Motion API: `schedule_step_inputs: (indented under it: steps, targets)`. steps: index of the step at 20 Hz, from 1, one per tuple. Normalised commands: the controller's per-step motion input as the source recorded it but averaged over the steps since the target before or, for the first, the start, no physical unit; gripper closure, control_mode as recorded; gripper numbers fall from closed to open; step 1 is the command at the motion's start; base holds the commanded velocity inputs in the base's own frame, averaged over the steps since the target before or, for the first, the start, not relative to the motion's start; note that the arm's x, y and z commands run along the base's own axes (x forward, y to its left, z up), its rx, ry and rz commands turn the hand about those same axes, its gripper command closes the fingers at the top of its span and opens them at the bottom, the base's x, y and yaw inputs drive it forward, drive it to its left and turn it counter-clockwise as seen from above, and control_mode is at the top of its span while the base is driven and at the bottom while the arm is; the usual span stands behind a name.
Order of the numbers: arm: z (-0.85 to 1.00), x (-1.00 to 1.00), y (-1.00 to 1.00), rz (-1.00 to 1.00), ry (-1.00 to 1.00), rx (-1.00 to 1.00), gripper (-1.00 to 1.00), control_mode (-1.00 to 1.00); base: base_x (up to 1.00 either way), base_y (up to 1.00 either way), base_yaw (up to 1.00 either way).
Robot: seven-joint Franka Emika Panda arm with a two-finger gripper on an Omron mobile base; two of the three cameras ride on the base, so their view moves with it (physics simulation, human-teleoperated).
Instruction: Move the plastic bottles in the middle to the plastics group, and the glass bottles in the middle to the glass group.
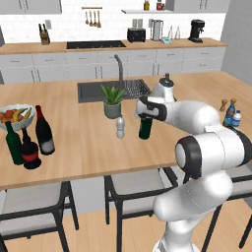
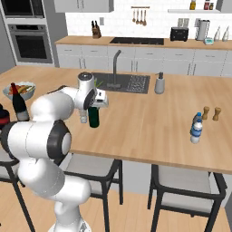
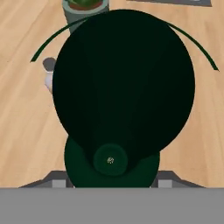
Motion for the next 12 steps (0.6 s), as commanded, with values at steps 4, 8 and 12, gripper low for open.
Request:
schedule_step_inputs:
  steps: [4,8,12]
  targets:
    - [0.05,-0.04,0.92,0.34,0.03,0.00,1.00,-1.00,0.00,0.00,0.00]
    - [0.00,0.00,1.00,0.34,0.05,0.00,1.00,-1.00,0.00,0.00,0.00]
    - [0.00,0.00,1.00,0.32,0.06,-0.02,1.00,-1.00,0.00,0.00,0.00]
